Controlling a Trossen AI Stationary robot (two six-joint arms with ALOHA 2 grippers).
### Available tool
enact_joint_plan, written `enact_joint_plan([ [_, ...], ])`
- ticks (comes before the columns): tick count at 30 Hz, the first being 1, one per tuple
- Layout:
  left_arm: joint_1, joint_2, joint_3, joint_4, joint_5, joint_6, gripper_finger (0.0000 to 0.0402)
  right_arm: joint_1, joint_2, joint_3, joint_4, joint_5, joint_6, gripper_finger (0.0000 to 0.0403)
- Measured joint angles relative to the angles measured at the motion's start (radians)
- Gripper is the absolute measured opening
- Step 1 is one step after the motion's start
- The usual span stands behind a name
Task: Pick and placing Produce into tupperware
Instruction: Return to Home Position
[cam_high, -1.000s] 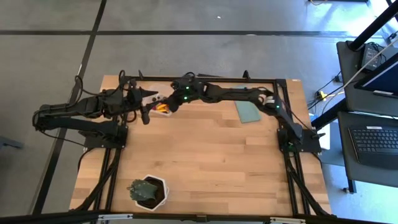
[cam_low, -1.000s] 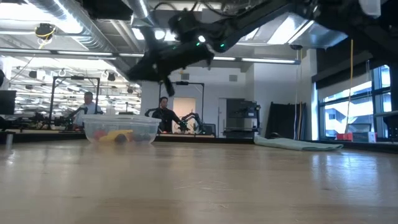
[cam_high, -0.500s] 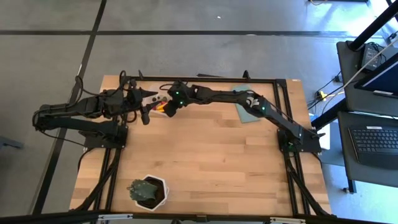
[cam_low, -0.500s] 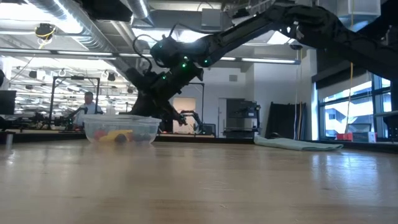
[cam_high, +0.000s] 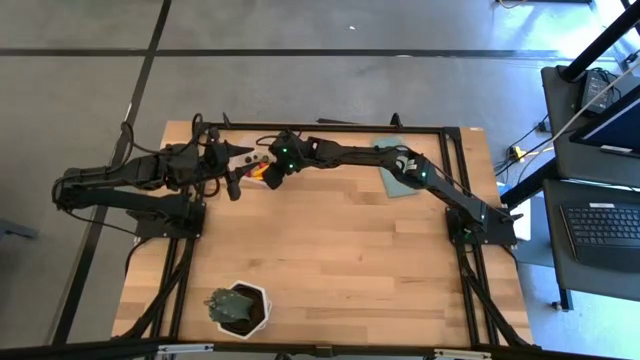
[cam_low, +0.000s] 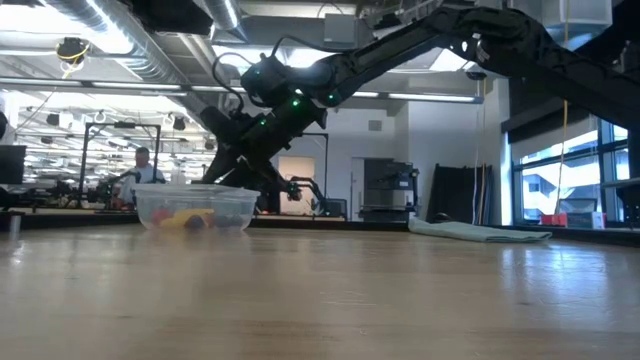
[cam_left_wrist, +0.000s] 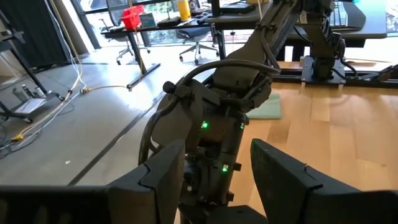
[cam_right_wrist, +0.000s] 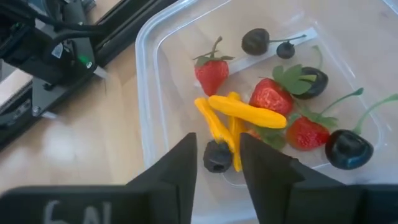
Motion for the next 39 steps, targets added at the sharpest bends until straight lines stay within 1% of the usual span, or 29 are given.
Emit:
enact_joint_plan([
  [8, 0.0, 0.0, 0.0, 0.0, 0.0, 0.005, 0.0176, 0.0, -0.003, 0.0, 0.003, -0.002, -0.008, 0.0186],
  [11, 0.0, 0.0, 0.0, 0.0, 0.0, 0.005, 0.0176, -0.001, -0.023, -0.001, -0.001, -0.034, -0.017, 0.0203],
  [14, 0.0, 0.0, 0.0, 0.0, 0.0, 0.005, 0.0176, -0.001, -0.09, -0.002, 0.0, -0.046, -0.044, 0.0212],
  [18, 0.0, -0.003, 0.0, 0.0, 0.0, 0.0, 0.0176, -0.001, -0.254, 0.001, -0.033, -0.053, -0.147, 0.0215],
  [23, 0.0, -0.035, 0.0, 0.012, 0.0, -0.024, 0.0176, 0.003, -0.415, -0.001, -0.245, -0.015, -0.276, 0.0215],
  [29, 0.0, -0.136, 0.0, 0.017, -0.017, -0.035, 0.0176, -0.007, -0.556, -0.008, -0.48, 0.127, -0.359, 0.0215],
  [31, 0.0, -0.172, 0.0, 0.017, -0.026, -0.074, 0.0176, 0.002, -0.609, -0.043, -0.496, 0.146, -0.358, 0.0215],
  [33, 0.0, -0.204, 0.0, 0.018, -0.029, -0.105, 0.0176, 0.026, -0.683, -0.097, -0.469, 0.173, -0.36, 0.0215],
  [34, 0.0, -0.218, 0.0, 0.017, -0.029, -0.107, 0.0176, 0.039, -0.726, -0.134, -0.454, 0.204, -0.362, 0.0215],
  [36, 0.0, -0.238, 0.0, 0.016, -0.029, -0.106, 0.0176, 0.063, -0.821, -0.227, -0.423, 0.271, -0.365, 0.0215],
  [38, 0.0, -0.252, 0.0, 0.009, -0.029, -0.106, 0.0176, 0.083, -0.918, -0.349, -0.372, 0.339, -0.359, 0.0215],
  [39, 0.0, -0.256, 0.0, 0.009, -0.029, -0.106, 0.0176, 0.091, -0.97, -0.421, -0.334, 0.355, -0.358, 0.0215],
])
